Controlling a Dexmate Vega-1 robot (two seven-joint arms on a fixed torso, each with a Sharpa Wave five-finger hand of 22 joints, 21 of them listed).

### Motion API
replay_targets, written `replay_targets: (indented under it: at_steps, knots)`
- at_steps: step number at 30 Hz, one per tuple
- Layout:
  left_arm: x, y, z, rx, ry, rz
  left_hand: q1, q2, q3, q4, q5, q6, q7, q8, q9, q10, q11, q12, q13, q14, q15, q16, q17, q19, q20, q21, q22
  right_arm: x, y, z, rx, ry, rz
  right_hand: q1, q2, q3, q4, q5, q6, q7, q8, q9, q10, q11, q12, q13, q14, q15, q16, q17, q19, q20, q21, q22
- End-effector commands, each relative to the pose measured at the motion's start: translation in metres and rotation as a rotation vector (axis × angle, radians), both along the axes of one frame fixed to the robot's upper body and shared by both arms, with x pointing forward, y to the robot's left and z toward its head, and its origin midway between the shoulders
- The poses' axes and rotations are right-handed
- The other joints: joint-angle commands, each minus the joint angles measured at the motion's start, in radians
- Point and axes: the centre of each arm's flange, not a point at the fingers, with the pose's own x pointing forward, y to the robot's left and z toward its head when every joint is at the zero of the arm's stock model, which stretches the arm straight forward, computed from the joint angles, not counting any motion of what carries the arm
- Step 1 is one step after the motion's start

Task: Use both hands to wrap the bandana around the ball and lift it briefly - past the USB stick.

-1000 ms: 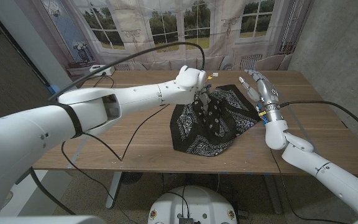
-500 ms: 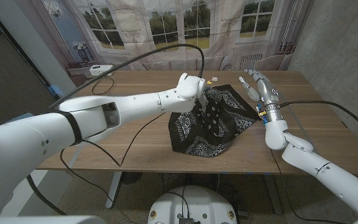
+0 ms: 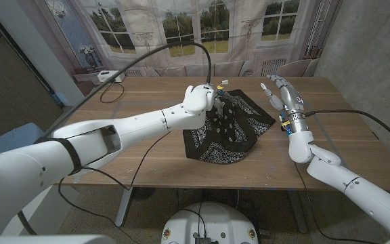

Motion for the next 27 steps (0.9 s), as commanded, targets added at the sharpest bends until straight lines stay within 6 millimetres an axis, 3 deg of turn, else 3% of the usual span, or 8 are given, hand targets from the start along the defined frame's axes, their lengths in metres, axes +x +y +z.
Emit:
replay_targets:
  at_steps: [1, 12, 17, 27]
  knots:
    - [-0.021, 0.024, 0.026, -0.201, -0.114, -0.059, 0.305, 0.304, 0.108, 0.006, 0.007, 0.342, 0.347, 0.019, 0.044, 0.122, -0.109, 0.006, 0.095, 0.093, -0.106, 0.004, 0.008, 0.008, -0.023, 0.010, 0.001, 0.000, -0.001, 0.002, 0.012, -0.015, 0.011, 0.002, 0.007, 0.003, -0.002, -0.003, 0.008, 0.002, -0.002, 0.000, 0.009, -0.001, 0.001, 0.002, 0.010, 0.001, 0.002, 0.000, 0.007, 0.001, -0.002, 0.003]
    - [-0.036, 0.043, 0.040, -0.295, -0.243, -0.022, 0.304, 0.302, 0.114, 0.007, 0.010, 0.334, 0.347, 0.025, 0.063, 0.123, -0.111, 0.011, 0.112, 0.101, -0.106, 0.000, 0.020, 0.004, -0.025, 0.027, 0.000, 0.000, -0.001, 0.003, 0.021, -0.011, 0.023, 0.002, 0.008, 0.003, -0.003, -0.004, 0.009, 0.001, -0.003, 0.000, 0.011, -0.004, 0.000, 0.002, 0.009, 0.000, 0.002, -0.002, 0.011, 0.000, -0.002, 0.003]
    - [-0.047, 0.056, 0.042, -0.337, -0.385, 0.050, 0.302, 0.300, 0.117, 0.008, 0.011, 0.336, 0.348, 0.030, 0.072, 0.121, -0.111, 0.012, 0.121, 0.101, -0.105, -0.004, 0.025, 0.003, -0.025, 0.036, -0.001, 0.000, -0.001, 0.003, 0.019, -0.015, 0.029, 0.002, 0.009, 0.003, -0.004, -0.005, 0.009, 0.001, -0.004, 0.000, 0.011, -0.004, -0.001, 0.002, 0.009, -0.001, 0.001, -0.003, 0.010, -0.002, -0.003, 0.003]
    - [-0.059, 0.063, 0.037, -0.310, -0.667, 0.213, 0.298, 0.296, 0.121, 0.008, 0.013, 0.338, 0.345, 0.037, 0.087, 0.125, -0.112, 0.016, 0.134, 0.110, -0.106, -0.006, 0.036, 0.003, -0.031, 0.052, -0.003, 0.002, 0.002, 0.004, 0.016, -0.011, 0.038, 0.001, 0.009, 0.003, -0.005, -0.006, 0.010, 0.003, -0.005, 0.000, 0.011, 0.001, -0.003, 0.002, 0.008, -0.001, 0.000, -0.005, 0.011, -0.003, -0.003, 0.003]
